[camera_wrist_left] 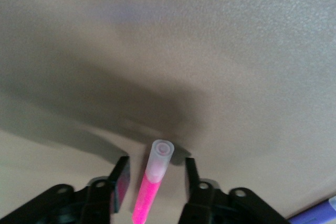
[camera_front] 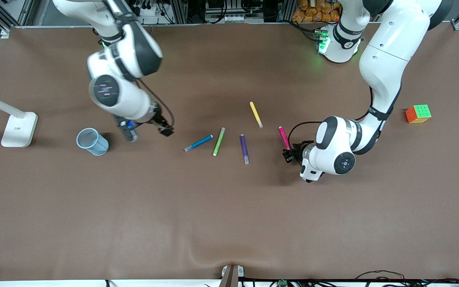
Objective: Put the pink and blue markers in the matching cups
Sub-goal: 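Grasp the pink marker with the left gripper while the right gripper grasps the blue marker, then carry the pink marker over the pink cup while the right gripper carries blue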
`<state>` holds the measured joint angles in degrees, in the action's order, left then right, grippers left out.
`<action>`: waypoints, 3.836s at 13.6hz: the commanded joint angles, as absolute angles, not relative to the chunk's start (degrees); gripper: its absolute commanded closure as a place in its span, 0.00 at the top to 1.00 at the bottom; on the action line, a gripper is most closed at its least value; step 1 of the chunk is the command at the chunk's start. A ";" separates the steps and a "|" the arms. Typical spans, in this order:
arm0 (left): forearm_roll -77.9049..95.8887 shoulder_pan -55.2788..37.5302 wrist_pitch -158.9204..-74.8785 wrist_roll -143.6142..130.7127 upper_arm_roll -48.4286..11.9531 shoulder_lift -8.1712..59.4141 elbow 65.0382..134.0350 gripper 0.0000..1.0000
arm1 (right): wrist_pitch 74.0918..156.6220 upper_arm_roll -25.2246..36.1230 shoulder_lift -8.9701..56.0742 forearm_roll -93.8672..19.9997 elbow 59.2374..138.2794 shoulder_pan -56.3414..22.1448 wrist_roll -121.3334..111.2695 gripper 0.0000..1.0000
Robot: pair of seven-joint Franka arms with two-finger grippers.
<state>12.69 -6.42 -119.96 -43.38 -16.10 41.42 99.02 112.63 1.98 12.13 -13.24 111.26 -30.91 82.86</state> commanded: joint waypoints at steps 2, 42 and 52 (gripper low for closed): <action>11.60 -7.03 -120.15 -46.40 -16.00 41.57 98.70 0.04 | 116.61 2.64 17.39 -13.80 111.71 -32.43 88.67 1.00; -17.57 17.39 -138.75 -35.77 -15.91 -3.87 133.85 0.00 | 83.67 16.43 21.44 32.32 99.93 -31.91 62.14 0.00; -17.84 17.05 -147.47 -37.00 -16.52 1.75 135.88 0.00 | 92.18 16.35 23.29 34.37 102.92 -25.76 66.35 0.00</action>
<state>-16.54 16.86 -144.99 -36.06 -16.38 0.84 135.06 89.85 16.85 23.20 33.15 101.44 -27.90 64.85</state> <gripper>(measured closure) 0.833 0.828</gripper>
